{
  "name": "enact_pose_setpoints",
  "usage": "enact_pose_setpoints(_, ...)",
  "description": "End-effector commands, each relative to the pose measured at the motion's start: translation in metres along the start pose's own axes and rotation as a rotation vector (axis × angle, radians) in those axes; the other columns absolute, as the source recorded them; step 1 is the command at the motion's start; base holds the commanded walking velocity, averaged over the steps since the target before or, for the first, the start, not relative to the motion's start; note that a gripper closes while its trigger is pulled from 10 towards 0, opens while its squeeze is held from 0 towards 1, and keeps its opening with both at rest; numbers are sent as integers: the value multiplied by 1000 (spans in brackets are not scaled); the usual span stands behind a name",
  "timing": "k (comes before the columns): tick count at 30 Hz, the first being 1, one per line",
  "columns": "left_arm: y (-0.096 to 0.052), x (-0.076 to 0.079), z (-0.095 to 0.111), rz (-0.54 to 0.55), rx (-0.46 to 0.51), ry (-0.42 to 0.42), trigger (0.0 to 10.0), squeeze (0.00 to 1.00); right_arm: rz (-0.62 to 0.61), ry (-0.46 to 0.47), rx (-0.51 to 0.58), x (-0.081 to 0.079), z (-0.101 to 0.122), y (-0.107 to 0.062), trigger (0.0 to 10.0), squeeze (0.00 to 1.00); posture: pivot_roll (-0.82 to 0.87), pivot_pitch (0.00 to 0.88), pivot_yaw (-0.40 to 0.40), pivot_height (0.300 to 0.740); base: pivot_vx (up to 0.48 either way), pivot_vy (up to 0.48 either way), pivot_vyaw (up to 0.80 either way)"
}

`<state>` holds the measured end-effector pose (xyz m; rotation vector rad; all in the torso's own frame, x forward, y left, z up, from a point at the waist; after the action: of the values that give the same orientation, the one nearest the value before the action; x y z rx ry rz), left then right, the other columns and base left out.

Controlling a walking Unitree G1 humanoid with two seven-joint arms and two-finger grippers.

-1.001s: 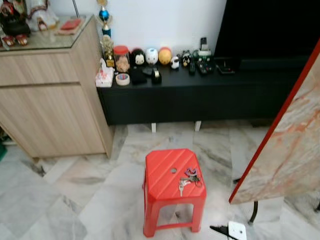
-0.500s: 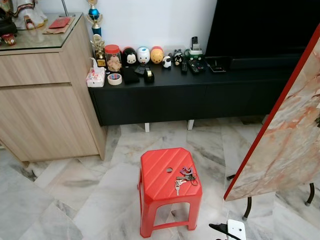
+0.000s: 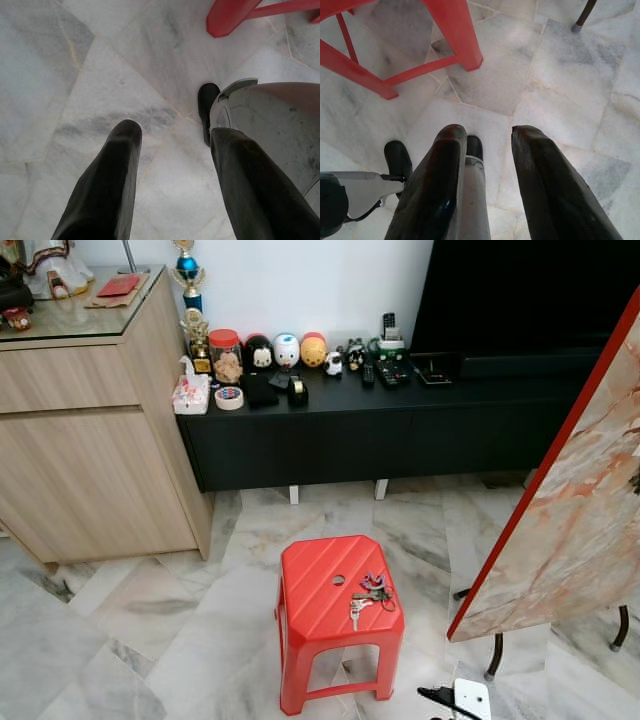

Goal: Hang keys on a hook

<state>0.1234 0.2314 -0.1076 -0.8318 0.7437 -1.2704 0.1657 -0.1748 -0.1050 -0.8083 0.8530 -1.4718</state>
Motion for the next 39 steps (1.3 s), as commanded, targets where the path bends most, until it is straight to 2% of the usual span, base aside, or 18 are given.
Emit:
enact_pose_setpoints(1,0,0,-2,0,-6,-13,10000,0,2,-7,6,1,0,0,10000,0,87,0,-38,740,0,0,0)
enact_pose_setpoints(5,0,0,-2,-1,-7,-13,10000,0,14,-23,17,-1,2,0,10000,0,87,0,-38,740,0,0,111)
enact_pose_setpoints(12,0,0,-3,-1,-6,-15,10000,0,20,-12,24,-3,2,0,10000,0,87,0,-37,740,0,0,760)
enact_pose_setpoints(21,0,0,-3,-3,-7,-18,10000,0,23,11,36,-3,4,0,10000,0,87,0,-37,740,0,0,0)
enact_pose_setpoints(25,-1,0,-3,-3,-7,-19,10000,0,36,-48,53,-4,7,0,10000,0,86,0,-37,740,0,0,308)
enact_pose_setpoints(30,0,1,-3,-4,-7,-20,10000,0,41,-19,53,-5,7,0,10000,0,87,0,-38,740,0,0,714)
enact_pose_setpoints(39,-1,1,-3,-4,-8,-23,10000,0,50,-17,60,-7,6,0,10000,0,86,0,-40,740,0,0,0)
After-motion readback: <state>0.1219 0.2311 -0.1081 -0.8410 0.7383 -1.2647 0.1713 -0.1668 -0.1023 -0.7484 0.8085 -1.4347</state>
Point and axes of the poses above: a point about 5 cm out from each wrist's last joint towards the gripper, its own y axis pointing out of the wrist towards the gripper, its own z axis along the axis of the wrist's last joint, x = y × z, the point moved 1 cm from there along y, pointing out of the wrist towards the gripper, and after that the axes turned 8 degrees about -y, right-handed, at the moved point
